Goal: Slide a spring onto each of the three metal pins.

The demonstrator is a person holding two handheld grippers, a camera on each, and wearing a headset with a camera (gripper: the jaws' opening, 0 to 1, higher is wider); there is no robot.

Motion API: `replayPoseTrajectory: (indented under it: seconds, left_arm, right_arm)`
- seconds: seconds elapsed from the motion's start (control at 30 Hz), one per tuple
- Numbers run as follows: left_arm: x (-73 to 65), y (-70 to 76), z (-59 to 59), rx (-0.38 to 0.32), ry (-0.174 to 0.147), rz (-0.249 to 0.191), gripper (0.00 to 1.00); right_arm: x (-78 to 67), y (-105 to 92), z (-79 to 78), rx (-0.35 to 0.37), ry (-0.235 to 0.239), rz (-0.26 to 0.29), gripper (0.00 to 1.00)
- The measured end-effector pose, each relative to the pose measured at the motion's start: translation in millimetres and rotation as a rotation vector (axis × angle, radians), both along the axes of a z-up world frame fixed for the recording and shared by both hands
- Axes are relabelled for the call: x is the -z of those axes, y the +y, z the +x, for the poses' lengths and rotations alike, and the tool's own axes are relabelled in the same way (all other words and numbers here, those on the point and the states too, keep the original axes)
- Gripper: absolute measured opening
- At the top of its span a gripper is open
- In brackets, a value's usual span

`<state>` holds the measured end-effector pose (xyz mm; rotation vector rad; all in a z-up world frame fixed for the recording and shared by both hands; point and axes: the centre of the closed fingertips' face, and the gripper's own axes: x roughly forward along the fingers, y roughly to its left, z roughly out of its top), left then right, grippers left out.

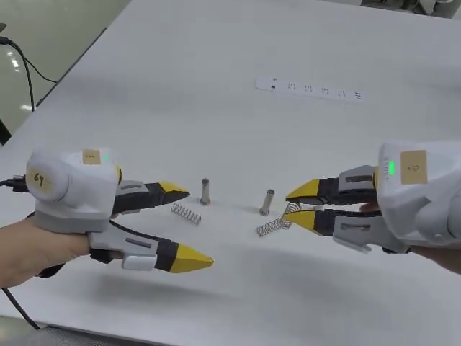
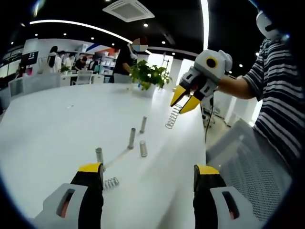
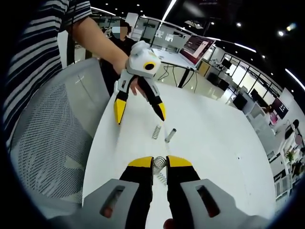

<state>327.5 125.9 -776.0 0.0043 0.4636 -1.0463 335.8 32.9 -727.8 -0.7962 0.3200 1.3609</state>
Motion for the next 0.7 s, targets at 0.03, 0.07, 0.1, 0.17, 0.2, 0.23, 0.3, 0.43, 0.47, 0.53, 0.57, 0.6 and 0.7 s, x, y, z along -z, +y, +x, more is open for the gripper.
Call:
replayPoseTrajectory:
  seconds: [0.03,0.07,0.1,0.17,0.2,0.23,0.3,0.43,0.47,0.53,0.57,0.6,0.7]
  left_arm:
    - [0.4,2.3,0.9,-0.007,-0.001,0.002,0.78]
    - [0.5,4.3,1.7,-0.013,-0.002,0.001,0.8]
    - [0.3,6.6,2.9,-0.022,-0.007,0.0,0.83]
    - [0.9,10.6,6.0,-0.045,-0.008,0.0,0.88]
    - [0.9,12.3,7.2,-0.053,-0.012,-0.002,0.92]
    - [1.3,13.8,8.6,-0.061,-0.012,-0.002,0.95]
    - [2.1,17.3,11.6,-0.078,-0.016,-0.003,0.98]
    - [3.1,22.3,16.0,-0.098,-0.021,-0.005,0.98]
    - [3.3,23.1,16.3,-0.099,-0.021,-0.005,0.98]
    - [3.1,24.0,16.7,-0.103,-0.023,-0.008,0.98]
    - [3.5,24.8,16.8,-0.104,-0.02,-0.008,0.98]
    - [3.8,25.3,16.6,-0.105,-0.019,-0.008,0.98]
    - [4.0,28.0,16.6,-0.111,-0.019,-0.006,0.98]
  right_arm:
    - [0.3,-0.6,0.3,0.001,0.0,-0.001,0.07]
    - [0.5,-1.4,0.5,0.003,0.001,-0.002,0.07]
    - [0.5,-1.9,0.9,0.005,0.001,-0.002,0.07]
    - [0.4,-3.2,1.9,0.01,0.001,-0.001,0.07]
    - [0.3,-4.3,3.0,0.014,0.002,-0.001,0.07]
    - [0.3,-5.4,4.2,0.019,0.003,0.0,0.07]
    - [1.3,-8.4,6.6,0.028,0.006,-0.003,0.07]
    - [3.4,-15.3,11.5,0.046,0.008,-0.011,0.07]
    - [3.9,-17.3,12.8,0.05,0.009,-0.014,0.07]
    - [4.5,-20.2,14.9,0.057,0.009,-0.018,0.07]
    - [4.9,-22.4,16.8,0.063,0.008,-0.02,0.07]
    - [5.2,-23.8,17.9,0.066,0.009,-0.021,0.07]
    - [7.4,-30.7,24.8,0.091,0.01,-0.027,0.07]
